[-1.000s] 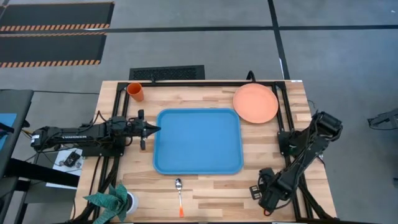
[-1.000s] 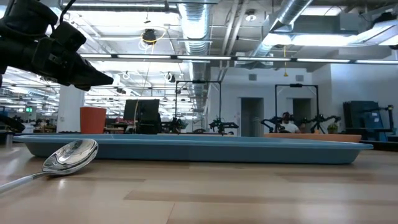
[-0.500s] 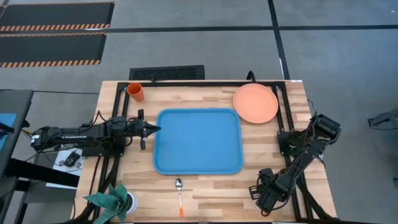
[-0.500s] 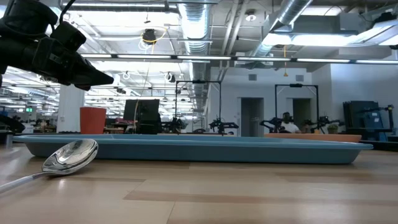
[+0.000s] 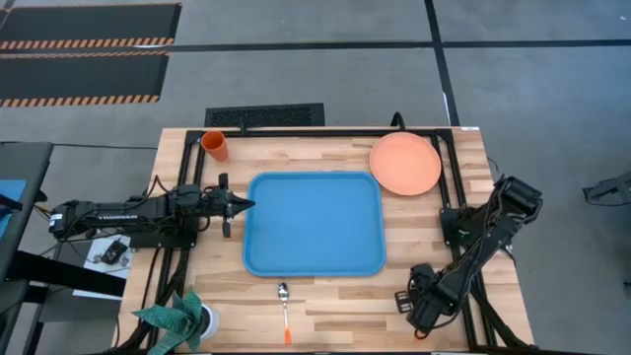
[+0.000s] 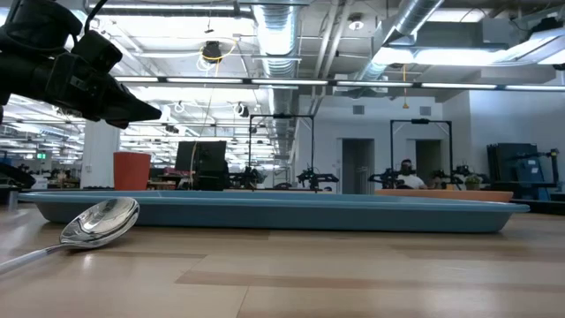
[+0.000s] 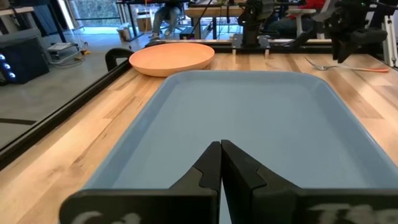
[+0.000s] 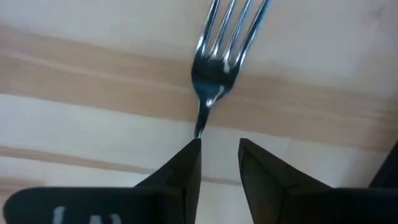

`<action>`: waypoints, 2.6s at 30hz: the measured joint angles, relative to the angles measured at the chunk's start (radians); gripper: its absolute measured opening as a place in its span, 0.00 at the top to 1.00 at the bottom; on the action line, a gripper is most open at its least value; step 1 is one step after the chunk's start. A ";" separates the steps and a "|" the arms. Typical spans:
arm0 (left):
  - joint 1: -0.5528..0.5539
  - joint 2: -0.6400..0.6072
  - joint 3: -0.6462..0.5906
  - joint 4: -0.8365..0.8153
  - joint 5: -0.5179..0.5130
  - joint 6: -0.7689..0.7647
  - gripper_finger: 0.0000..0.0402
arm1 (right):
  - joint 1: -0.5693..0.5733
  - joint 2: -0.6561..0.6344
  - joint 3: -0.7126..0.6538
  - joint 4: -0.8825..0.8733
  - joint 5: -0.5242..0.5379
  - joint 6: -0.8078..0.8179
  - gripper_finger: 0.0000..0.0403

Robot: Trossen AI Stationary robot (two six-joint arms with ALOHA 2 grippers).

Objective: Pick and place plate/cup/fork/spoon on tray
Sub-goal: Put the orange fork on the blue serving tray

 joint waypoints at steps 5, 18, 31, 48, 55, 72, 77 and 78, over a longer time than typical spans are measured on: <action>0.000 0.000 0.000 0.000 0.000 0.000 1.00 | 0.000 -0.007 0.000 -0.001 0.023 0.015 0.65; 0.000 0.000 0.000 -0.003 -0.013 0.000 1.00 | -0.018 0.033 0.001 0.038 0.033 0.019 0.71; 0.000 0.000 0.000 -0.008 -0.014 -0.002 1.00 | -0.026 0.031 -0.047 0.116 0.045 0.026 0.79; 0.000 0.000 0.000 -0.007 -0.014 -0.008 1.00 | -0.084 0.029 -0.032 0.116 0.043 -0.038 0.96; 0.000 0.000 0.000 -0.006 -0.014 -0.011 1.00 | -0.161 -0.048 0.016 0.062 0.050 -0.113 0.94; 0.000 0.000 0.000 0.000 -0.014 -0.019 1.00 | -0.775 -0.070 0.237 -0.160 0.185 -0.840 0.95; 0.000 0.000 0.000 -0.005 -0.014 -0.018 1.00 | -0.929 0.024 0.236 -0.099 0.164 -0.960 0.94; 0.000 0.000 0.000 -0.007 -0.014 -0.018 1.00 | -0.950 0.043 0.237 -0.092 0.152 -0.974 0.94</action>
